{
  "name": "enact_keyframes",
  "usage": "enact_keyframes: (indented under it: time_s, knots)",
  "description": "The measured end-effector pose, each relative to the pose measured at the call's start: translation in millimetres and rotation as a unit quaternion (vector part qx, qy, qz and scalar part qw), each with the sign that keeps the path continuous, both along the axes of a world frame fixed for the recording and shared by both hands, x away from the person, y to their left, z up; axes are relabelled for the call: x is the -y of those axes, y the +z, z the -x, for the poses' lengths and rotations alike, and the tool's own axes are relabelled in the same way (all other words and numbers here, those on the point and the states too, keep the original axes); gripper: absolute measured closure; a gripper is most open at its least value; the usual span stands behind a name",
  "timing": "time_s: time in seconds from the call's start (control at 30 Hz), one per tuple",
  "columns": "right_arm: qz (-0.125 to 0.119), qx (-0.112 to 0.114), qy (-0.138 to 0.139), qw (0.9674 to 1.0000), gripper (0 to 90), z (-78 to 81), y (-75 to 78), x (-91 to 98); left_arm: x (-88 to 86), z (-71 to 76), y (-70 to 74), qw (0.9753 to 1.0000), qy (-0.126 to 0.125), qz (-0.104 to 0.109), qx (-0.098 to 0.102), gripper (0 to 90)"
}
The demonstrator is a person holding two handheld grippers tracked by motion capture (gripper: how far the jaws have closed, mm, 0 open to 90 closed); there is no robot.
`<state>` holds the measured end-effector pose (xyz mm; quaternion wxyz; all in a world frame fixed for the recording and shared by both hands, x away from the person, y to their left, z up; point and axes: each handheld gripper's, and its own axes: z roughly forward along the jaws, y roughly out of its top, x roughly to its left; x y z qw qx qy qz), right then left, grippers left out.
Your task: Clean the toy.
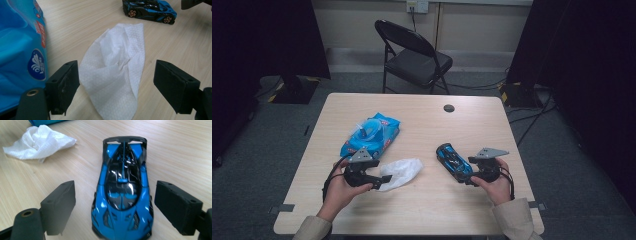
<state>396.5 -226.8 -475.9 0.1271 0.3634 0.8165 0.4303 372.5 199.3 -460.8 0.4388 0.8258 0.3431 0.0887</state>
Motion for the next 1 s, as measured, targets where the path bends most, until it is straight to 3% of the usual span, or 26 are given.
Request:
enact_keyframes:
  time_s: [0.63, 1.0]
  knots:
    - [0.001, -0.005, 0.000, 1.0000, 16.1, 24.7, -3.1, 32.3, -37.5, 16.6, -9.7, 0.9997, 0.023, -0.002, -0.006, 19.5]
    - [0.009, -0.009, -0.005, 0.9999, 16.1, 33.9, -9.5, 45.6, -47.7, 24.3, -14.3, 0.9996, 0.025, -0.007, -0.004, 19.4]
